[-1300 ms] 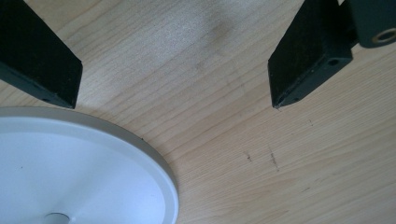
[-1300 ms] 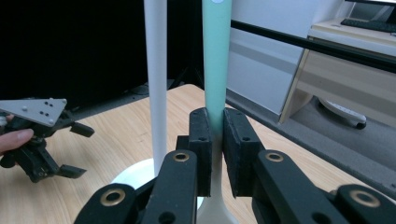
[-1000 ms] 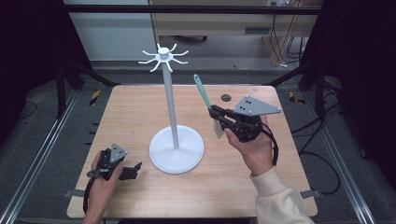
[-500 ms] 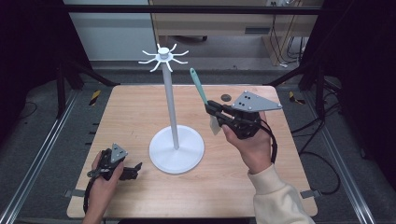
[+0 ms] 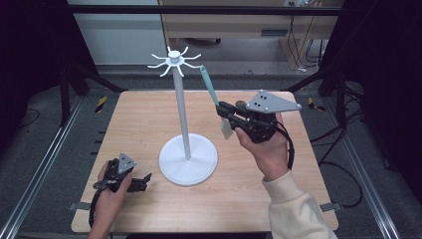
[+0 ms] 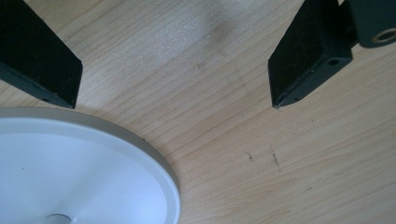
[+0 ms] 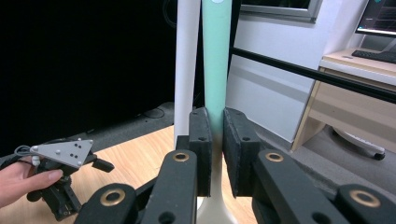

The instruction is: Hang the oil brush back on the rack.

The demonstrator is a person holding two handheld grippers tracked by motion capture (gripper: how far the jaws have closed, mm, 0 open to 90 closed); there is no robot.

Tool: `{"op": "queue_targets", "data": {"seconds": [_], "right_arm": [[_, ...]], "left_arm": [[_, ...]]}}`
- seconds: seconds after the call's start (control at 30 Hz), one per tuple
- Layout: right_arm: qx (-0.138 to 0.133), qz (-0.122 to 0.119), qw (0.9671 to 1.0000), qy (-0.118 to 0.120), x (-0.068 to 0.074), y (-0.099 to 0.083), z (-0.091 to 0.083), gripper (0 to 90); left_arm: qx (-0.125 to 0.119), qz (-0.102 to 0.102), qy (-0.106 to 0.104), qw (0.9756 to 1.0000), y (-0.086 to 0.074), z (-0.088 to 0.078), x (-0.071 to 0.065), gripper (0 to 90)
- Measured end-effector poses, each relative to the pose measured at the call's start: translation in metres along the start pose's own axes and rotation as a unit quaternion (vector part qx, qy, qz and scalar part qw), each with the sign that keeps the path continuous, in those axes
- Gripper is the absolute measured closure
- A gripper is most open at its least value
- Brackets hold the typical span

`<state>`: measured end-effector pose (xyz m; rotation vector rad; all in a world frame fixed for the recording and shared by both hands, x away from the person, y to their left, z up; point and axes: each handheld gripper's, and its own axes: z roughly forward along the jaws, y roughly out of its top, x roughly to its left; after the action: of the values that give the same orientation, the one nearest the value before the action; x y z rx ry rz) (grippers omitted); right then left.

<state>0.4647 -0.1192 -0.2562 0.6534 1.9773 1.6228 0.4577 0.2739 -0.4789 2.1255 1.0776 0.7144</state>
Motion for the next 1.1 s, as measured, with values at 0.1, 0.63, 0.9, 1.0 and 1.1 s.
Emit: {"op": "queue_targets", "data": {"seconds": [0.1,0.63,0.9,1.0,1.1], "right_arm": [[0.001,0.001,1.0,0.0,-0.001,0.001,0.002,82.3],[0.006,0.003,1.0,0.003,-0.002,0.003,0.006,82.3],[0.009,0.004,0.9999,0.007,-0.001,0.004,0.008,82.3],[0.01,0.006,0.9999,0.008,-0.002,0.003,0.01,82.3],[0.011,0.007,0.9999,0.009,-0.002,0.004,0.011,82.3]], "left_arm": [[0.0,0.0,0.0,1.0,0.0,0.0,0.0,2.6],[0.0,0.0,-0.001,1.0,0.0,0.0,0.0,2.7],[0.0,0.001,-0.001,1.0,0.0,0.0,0.0,2.7],[0.0,0.001,-0.001,1.0,0.0,0.0,0.0,2.7],[0.0,0.001,-0.001,1.0,0.0,0.0,0.0,2.7]]}}
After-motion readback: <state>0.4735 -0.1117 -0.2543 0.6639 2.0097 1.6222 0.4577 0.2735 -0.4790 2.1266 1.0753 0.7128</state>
